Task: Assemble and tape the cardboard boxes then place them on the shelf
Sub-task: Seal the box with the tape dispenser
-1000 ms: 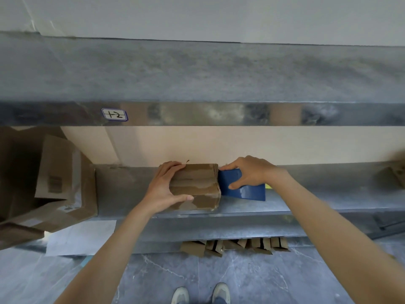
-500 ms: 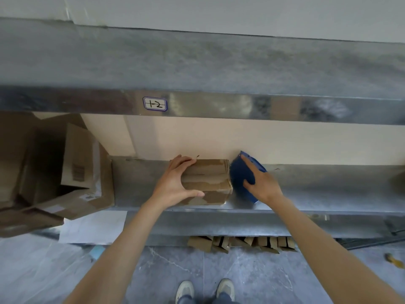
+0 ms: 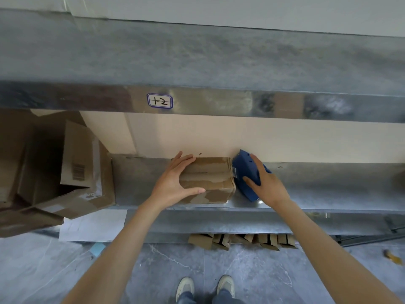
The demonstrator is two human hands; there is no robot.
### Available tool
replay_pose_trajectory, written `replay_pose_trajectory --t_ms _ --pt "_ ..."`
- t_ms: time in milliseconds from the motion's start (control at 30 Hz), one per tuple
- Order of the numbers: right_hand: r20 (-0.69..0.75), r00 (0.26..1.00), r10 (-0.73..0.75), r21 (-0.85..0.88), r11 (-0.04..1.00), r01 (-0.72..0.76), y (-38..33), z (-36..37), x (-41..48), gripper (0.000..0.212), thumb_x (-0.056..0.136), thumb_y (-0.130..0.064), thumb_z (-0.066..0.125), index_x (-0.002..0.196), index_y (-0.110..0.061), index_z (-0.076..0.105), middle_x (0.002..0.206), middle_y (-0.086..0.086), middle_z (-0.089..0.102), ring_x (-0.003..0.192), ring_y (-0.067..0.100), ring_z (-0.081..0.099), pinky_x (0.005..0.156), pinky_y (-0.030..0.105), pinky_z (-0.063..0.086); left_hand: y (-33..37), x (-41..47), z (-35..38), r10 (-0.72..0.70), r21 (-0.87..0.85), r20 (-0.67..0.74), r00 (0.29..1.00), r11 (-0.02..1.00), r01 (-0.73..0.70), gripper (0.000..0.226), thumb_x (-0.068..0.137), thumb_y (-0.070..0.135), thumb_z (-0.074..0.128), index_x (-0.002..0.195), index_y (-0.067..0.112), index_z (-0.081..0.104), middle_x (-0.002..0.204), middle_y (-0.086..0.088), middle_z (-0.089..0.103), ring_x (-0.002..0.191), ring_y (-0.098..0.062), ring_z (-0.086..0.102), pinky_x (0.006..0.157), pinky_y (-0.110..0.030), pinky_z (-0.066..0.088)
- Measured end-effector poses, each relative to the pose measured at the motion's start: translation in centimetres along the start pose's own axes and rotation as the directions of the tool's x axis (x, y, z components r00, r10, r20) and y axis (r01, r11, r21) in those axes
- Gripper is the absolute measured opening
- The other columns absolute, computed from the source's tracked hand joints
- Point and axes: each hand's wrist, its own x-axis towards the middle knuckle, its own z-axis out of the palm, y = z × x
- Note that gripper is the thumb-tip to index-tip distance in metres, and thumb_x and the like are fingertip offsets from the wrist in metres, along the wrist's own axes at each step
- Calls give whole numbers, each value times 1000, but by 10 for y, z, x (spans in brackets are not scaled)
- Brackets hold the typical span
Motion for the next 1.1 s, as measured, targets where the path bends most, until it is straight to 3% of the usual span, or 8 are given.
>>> replay_pose_trajectory --t_ms 67,200,400,500,633,767,1000,1100 --pt "-131 991 -30 -17 999 28 -1 -7 -3 66 100 -37 50 154 -34 14 87 5 60 68 20 57 56 36 51 -1 0 0 3 -10 -13 1000 1000 -3 97 61 75 70 146 40 40 153 32 27 145 12 3 120 -36 19" --pt "-288 948 -136 76 984 164 -11 -14 -3 49 100 -27 50 146 -31 33 115 0 58 93 20 59 66 33 48 -3 -2 0 19 -54 -29 999 998 -21 94 61 70 75 144 36 45 152 27 33 146 10 8 122 -38 19" --pt "-100 977 -188 281 937 209 -44 1 2 43 101 -18 49 142 -26 40 117 -3 59 104 9 56 88 24 45 -6 -7 -7 13 -63 -22 1000 998 -14 93 62 64 78 144 32 47 151 24 35 147 8 9 123 -41 20" --pt "14 983 -181 355 920 165 -52 11 4 43 102 -16 46 143 -27 38 108 0 60 97 14 58 76 10 43 -9 -11 -11 0 -65 -24 1000 998 -1 93 64 61 80 145 31 46 152 24 34 146 8 9 123 -41 19" --pt "-8 990 -140 382 914 133 -53 19 4 44 100 -4 43 142 -19 39 82 15 50 70 18 47 60 14 39 -12 -15 -15 -6 -66 -29 1000 998 4 92 65 57 82 145 31 46 152 24 34 147 7 9 123 -40 18" --pt "-38 985 -168 363 916 171 -52 23 2 43 99 1 46 139 -13 41 68 2 42 60 10 40 58 13 39 -14 -15 -14 3 -77 -45 999 997 -6 90 66 53 84 145 30 47 152 22 36 147 7 10 123 -38 17" --pt "-107 986 -130 386 908 161 -58 44 7 46 96 -2 53 138 -15 42 77 -9 50 66 11 51 66 12 45 -16 -14 -13 5 -83 -53 999 997 -9 88 66 52 85 143 31 48 150 24 36 146 9 11 123 -38 18" --pt "-189 976 -112 364 915 175 -56 52 4 44 93 -2 55 134 -17 45 84 -2 54 74 18 56 70 24 50 -15 -14 -11 3 -93 -60 998 996 -9 88 66 52 85 143 31 48 150 25 36 145 9 11 123 -38 18"
